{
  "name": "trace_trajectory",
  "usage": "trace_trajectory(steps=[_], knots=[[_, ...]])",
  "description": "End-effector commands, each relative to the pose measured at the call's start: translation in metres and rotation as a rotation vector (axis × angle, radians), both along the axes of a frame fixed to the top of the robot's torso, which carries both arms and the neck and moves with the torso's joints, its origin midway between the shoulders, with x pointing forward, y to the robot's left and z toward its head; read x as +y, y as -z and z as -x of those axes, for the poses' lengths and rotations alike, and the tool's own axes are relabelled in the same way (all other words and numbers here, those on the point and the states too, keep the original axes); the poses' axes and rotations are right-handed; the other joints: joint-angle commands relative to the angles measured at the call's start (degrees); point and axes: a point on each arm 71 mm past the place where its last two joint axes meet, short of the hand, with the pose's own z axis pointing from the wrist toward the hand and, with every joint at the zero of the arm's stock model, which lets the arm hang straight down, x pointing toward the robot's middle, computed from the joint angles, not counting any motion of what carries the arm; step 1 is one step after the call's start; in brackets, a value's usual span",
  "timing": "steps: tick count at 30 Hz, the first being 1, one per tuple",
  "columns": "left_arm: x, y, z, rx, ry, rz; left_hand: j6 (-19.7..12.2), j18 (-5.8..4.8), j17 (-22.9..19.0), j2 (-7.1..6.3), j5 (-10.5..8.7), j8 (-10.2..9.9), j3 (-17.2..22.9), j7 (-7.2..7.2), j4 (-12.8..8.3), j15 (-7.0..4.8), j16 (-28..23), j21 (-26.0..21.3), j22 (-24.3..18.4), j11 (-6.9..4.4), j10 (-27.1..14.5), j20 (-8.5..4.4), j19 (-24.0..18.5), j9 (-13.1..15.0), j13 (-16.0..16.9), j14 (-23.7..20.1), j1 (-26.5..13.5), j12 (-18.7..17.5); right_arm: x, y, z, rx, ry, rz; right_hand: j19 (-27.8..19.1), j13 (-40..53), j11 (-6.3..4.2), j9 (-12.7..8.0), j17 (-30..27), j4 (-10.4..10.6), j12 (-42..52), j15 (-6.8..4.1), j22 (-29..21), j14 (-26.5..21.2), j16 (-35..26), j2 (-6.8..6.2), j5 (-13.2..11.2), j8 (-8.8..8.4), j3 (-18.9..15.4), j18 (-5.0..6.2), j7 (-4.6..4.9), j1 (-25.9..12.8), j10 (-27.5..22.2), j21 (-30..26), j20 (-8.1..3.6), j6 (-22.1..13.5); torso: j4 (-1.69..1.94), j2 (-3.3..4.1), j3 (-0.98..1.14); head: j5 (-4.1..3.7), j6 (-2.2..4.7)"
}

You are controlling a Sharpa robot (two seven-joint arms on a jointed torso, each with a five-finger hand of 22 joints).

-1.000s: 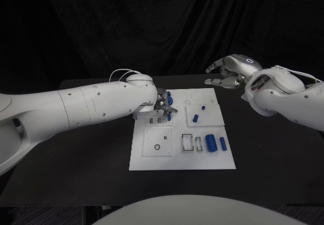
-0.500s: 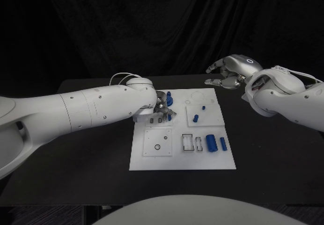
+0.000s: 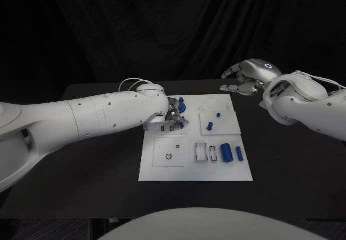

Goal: Assemble the parts on the task board

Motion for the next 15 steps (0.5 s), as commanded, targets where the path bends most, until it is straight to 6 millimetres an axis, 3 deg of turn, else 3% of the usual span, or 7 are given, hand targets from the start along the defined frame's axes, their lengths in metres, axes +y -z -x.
trace_trajectory(steps=[1, 5, 15], knots=[[-0.0034, 0.0007, 0.001, 0.005, 0.02, 0.016, 0.4, -1.01, 15.1, 0.09, 0.35, -0.5, 0.5, 0.01, -0.2, -0.15, 0.2, -0.4, 7.8, -0.11, 6.0, -0.05, 0.7, -0.1, 14.9, 6.2, 0.6, 0.2, -0.0005, 0.0016, 0.0002, 0.009, 0.004, 0.006, 0.1, 15.1, 0.17, 0.0, 13.2, -0.4, 0.4, 0.07, 10.6, 5.2, 0.0, 0.08, 0.3, 0.16, -0.1, -0.21, 0.03, 0.3, 6.0, -0.1, 0.11, 0.4, 0.02, 0.04, 0.02, -0.03, -0.01], [-0.0038, 0.001, 0.0007, 0.005, 0.023, 0.02, 0.7, -0.97, 15.1, -0.01, 0.99, -1.4, 1.2, 0.04, -0.7, -0.09, 0.2, -0.6, 7.7, -0.07, 6.0, -0.01, 0.5, -0.3, 14.9, 6.2, 0.8, 0.2, -0.0005, 0.0017, 0.0002, 0.01, 0.006, 0.006, 0.1, 15.1, 0.18, -0.1, 13.2, -0.4, 0.4, 0.08, 10.6, 5.2, 0.0, 0.11, 0.3, 0.15, -0.1, -0.19, 0.04, 0.3, 6.0, -0.2, 0.11, 0.4, 0.03, 0.03, 0.07, -0.05, -0.01], [-0.0032, 0.0019, 0.0005, 0.009, 0.028, 0.023, 1.6, -0.92, 15.1, -1.01, 5.66, -4.6, 5.6, -0.11, -3.9, -0.17, 0.2, -0.9, 7.7, -0.17, 6.0, -0.05, 0.4, -0.3, 14.9, 6.2, 1.8, 0.2, -0.0006, 0.0024, -0.0004, 0.018, 0.012, 0.011, 0.0, 15.1, 0.2, -0.1, 13.1, -0.5, 0.4, 0.1, 10.5, 5.1, -0.2, 0.22, 0.4, 0.13, 0.0, -0.14, 0.07, 0.6, 6.0, -0.5, 0.13, 0.5, -0.1, -0.03, 0.12, 0.14, -0.01]])
